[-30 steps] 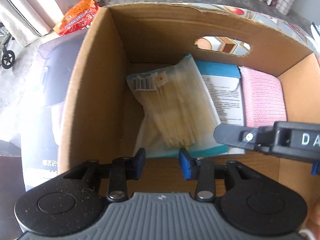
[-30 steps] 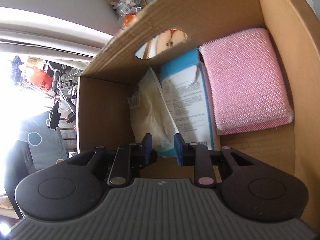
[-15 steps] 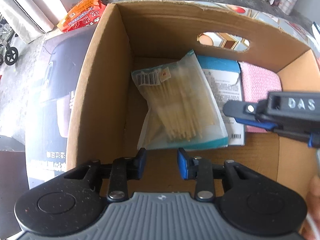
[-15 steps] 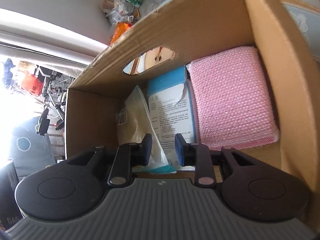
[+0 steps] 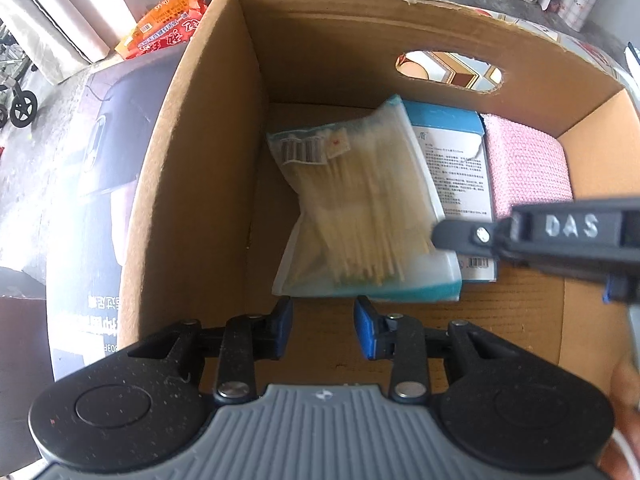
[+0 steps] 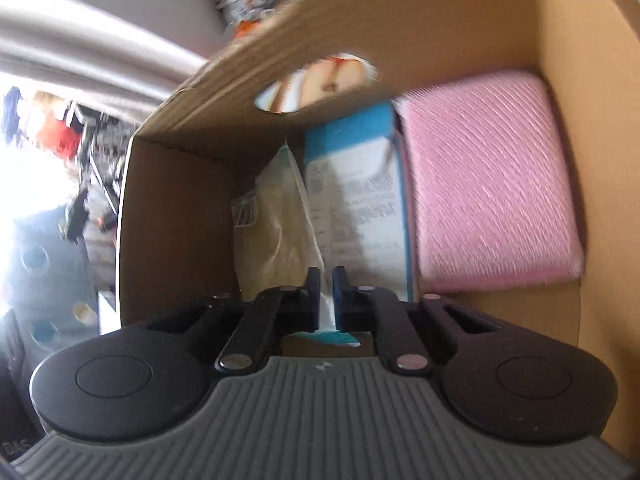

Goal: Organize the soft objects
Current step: 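Lower the cotton-swab bag beside the medicine box and open the right tool, then move the left tool from the box to the pink plush toy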

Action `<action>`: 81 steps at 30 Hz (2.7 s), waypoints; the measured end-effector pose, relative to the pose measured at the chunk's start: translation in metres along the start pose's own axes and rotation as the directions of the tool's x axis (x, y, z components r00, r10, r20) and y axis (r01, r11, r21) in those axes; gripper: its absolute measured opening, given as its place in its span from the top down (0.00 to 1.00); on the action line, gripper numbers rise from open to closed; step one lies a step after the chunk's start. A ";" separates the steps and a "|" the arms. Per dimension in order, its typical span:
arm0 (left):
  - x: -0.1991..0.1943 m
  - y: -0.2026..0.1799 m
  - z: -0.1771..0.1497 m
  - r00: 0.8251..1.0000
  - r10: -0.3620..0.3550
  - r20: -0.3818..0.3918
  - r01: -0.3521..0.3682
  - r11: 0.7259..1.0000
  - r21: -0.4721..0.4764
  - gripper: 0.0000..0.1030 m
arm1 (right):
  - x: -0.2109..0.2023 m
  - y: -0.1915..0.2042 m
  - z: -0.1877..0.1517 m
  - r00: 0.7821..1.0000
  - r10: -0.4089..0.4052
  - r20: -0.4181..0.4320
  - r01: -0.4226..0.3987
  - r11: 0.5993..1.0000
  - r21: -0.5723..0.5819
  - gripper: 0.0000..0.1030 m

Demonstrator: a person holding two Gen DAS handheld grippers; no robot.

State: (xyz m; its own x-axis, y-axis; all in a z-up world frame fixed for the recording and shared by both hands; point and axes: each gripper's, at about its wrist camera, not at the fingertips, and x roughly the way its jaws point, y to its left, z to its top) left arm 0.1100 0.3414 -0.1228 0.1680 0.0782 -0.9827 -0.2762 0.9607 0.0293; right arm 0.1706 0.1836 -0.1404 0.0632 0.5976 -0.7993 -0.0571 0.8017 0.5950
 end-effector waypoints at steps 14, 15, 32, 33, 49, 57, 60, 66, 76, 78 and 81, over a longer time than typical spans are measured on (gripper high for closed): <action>0.000 -0.008 0.005 0.999 0.024 0.043 -0.024 1.000 0.014 0.66 | 0.003 -0.021 -0.013 0.996 0.066 0.059 -0.077 0.972 0.220 0.98; 0.000 -0.009 0.006 0.999 0.025 0.041 -0.025 1.000 0.018 0.66 | 0.003 -0.022 -0.014 0.996 0.066 0.057 -0.077 0.973 0.220 0.98; 0.014 -0.013 -0.002 0.996 -0.051 -0.073 0.054 0.998 0.039 0.65 | -0.019 -0.020 0.008 0.990 0.104 0.095 -0.122 0.971 0.206 0.98; 0.016 -0.013 0.000 0.997 -0.042 -0.070 0.045 0.998 0.040 0.65 | -0.020 -0.019 0.009 0.989 0.109 0.096 -0.127 0.970 0.208 0.98; 0.009 -0.013 0.020 0.995 0.094 0.020 -0.094 0.995 0.011 0.72 | 0.002 -0.017 -0.006 0.992 0.115 0.046 -0.122 0.960 0.251 0.98; -0.012 -0.021 0.012 0.998 0.061 0.023 -0.060 0.998 -0.016 0.55 | 0.000 -0.002 0.001 0.999 0.036 0.013 -0.038 0.990 0.133 0.95; -0.021 -0.027 0.006 0.996 0.080 0.040 -0.080 0.997 -0.009 0.48 | -0.014 0.008 0.002 0.998 -0.031 0.052 0.028 0.998 0.054 0.88; -0.042 -0.033 0.001 0.988 0.123 0.093 -0.121 0.992 -0.034 0.44 | -0.047 0.021 0.000 0.990 0.002 0.144 0.003 0.999 -0.037 0.76; -0.092 -0.064 -0.011 0.976 0.077 0.203 -0.064 0.995 -0.070 0.37 | -0.153 -0.001 -0.002 0.929 0.222 0.295 -0.204 0.975 -0.091 0.55; -0.103 -0.079 -0.014 0.973 0.048 0.226 -0.033 0.997 -0.066 0.35 | -0.181 -0.015 -0.002 0.914 0.243 0.325 -0.224 0.970 -0.095 0.52; -0.117 -0.108 -0.016 0.966 0.002 0.259 0.010 0.999 -0.045 0.32 | -0.219 -0.046 -0.002 0.896 0.252 0.366 -0.239 0.968 -0.081 0.48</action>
State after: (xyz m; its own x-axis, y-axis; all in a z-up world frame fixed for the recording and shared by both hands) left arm 0.1050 0.2239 -0.0135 0.4064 0.1466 -0.9018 -0.3172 0.9483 0.0112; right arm 0.1571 0.0164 0.0069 0.4072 0.7403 -0.5350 -0.1506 0.6321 0.7601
